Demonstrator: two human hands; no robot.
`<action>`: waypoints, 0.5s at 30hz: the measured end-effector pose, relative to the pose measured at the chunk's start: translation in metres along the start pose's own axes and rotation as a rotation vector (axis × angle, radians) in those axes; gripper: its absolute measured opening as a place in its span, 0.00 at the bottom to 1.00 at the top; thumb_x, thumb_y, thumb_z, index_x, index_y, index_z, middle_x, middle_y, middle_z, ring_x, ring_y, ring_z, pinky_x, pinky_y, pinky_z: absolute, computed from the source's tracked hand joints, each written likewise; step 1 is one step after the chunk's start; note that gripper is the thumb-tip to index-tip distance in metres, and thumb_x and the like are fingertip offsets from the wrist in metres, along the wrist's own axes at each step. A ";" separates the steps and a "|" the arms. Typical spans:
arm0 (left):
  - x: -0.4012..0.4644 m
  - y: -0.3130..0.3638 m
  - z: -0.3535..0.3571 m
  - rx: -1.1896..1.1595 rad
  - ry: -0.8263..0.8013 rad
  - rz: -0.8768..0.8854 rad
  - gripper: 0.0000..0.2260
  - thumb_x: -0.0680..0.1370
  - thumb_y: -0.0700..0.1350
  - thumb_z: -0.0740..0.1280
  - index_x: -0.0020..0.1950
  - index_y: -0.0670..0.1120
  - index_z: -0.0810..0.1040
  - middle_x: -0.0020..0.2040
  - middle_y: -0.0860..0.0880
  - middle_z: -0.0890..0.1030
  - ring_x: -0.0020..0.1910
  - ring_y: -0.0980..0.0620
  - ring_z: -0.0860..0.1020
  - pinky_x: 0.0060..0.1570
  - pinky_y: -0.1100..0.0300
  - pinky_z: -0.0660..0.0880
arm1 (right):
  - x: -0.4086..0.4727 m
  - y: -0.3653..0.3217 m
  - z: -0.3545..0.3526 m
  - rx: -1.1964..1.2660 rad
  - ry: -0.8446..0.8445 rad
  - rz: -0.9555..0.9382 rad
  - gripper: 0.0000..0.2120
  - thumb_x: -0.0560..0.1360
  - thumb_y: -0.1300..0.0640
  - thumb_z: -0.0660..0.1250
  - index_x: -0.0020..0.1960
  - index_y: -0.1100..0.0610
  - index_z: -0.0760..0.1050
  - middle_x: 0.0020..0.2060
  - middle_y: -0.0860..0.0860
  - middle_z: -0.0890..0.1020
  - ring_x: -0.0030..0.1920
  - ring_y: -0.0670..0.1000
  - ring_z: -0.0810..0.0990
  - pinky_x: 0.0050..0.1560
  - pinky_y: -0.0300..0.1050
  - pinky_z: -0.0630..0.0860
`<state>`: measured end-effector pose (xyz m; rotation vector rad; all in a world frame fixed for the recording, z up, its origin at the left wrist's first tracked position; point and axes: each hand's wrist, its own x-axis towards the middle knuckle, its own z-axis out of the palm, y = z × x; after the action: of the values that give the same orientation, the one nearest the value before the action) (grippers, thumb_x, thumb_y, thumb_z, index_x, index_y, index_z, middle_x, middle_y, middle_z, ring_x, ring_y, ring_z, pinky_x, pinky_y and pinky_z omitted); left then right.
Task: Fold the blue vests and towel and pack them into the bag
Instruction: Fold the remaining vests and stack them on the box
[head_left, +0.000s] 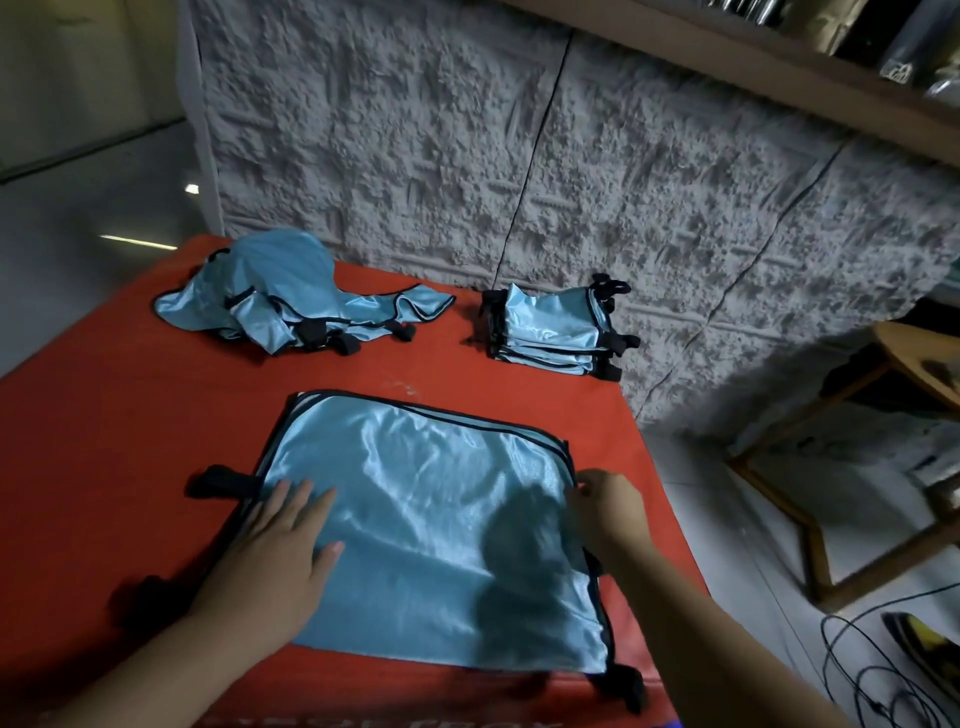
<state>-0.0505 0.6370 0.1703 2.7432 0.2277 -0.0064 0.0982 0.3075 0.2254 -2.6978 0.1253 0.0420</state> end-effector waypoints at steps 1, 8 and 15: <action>0.006 -0.004 0.001 0.024 0.005 0.015 0.30 0.82 0.62 0.46 0.83 0.53 0.50 0.83 0.50 0.49 0.82 0.49 0.43 0.79 0.54 0.43 | 0.012 -0.001 0.007 -0.012 -0.017 0.007 0.07 0.73 0.54 0.66 0.44 0.56 0.80 0.37 0.53 0.83 0.44 0.61 0.82 0.40 0.47 0.76; 0.037 -0.022 0.014 0.196 0.039 0.067 0.33 0.79 0.63 0.43 0.79 0.50 0.64 0.78 0.47 0.67 0.79 0.44 0.60 0.75 0.53 0.45 | 0.065 0.002 0.031 -0.052 0.001 0.080 0.13 0.76 0.50 0.66 0.57 0.54 0.77 0.50 0.56 0.84 0.51 0.61 0.81 0.46 0.48 0.74; 0.048 -0.021 0.022 0.287 0.062 0.014 0.29 0.81 0.61 0.46 0.78 0.51 0.67 0.76 0.45 0.69 0.78 0.42 0.64 0.75 0.51 0.39 | 0.091 0.002 0.033 -0.165 0.071 0.125 0.05 0.71 0.53 0.70 0.42 0.55 0.82 0.35 0.52 0.81 0.36 0.58 0.77 0.40 0.44 0.73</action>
<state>-0.0057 0.6552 0.1407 3.0342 0.2411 0.0538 0.1884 0.3118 0.1903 -2.8534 0.3262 -0.0063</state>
